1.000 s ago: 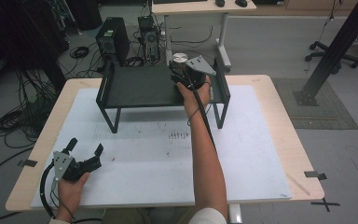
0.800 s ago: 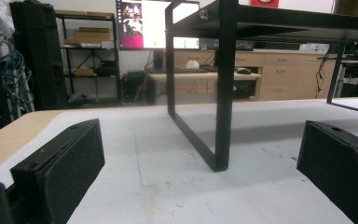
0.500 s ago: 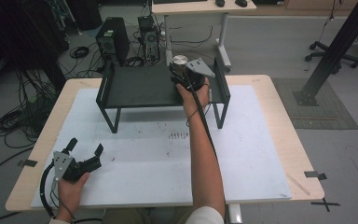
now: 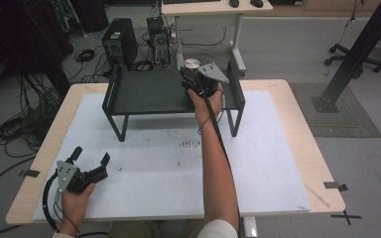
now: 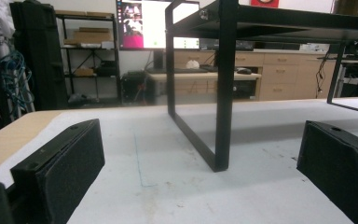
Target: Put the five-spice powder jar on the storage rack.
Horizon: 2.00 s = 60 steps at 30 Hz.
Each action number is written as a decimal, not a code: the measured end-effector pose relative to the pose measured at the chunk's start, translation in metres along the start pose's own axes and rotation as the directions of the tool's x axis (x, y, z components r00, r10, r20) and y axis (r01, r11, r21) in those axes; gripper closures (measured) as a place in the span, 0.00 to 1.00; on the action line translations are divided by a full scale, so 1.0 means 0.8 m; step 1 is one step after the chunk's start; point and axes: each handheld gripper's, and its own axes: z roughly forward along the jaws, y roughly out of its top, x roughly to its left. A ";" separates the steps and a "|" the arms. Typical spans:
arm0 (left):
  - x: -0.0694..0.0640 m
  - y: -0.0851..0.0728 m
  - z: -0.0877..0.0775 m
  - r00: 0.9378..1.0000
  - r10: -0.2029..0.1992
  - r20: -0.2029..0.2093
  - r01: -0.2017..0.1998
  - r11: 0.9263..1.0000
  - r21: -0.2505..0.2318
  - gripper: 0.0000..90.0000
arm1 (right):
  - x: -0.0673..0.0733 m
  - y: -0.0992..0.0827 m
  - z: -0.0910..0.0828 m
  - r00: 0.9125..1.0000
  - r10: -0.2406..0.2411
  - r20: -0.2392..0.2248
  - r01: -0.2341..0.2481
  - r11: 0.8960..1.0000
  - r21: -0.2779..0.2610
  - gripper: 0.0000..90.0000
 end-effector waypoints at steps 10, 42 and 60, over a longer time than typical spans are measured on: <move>0.000 0.000 0.000 1.000 0.001 0.000 -0.001 1.000 0.000 0.01 | 0.000 0.000 0.000 1.000 0.002 -0.003 -0.002 1.000 0.001 0.48; 0.000 0.000 0.000 1.000 0.001 0.000 -0.001 1.000 0.000 0.01 | -0.001 0.000 0.001 1.000 0.008 -0.005 -0.008 1.000 0.003 0.48; 0.000 0.000 0.000 1.000 0.001 0.000 -0.001 1.000 0.001 0.01 | -0.001 -0.001 0.001 1.000 0.009 -0.005 -0.009 1.000 0.002 0.48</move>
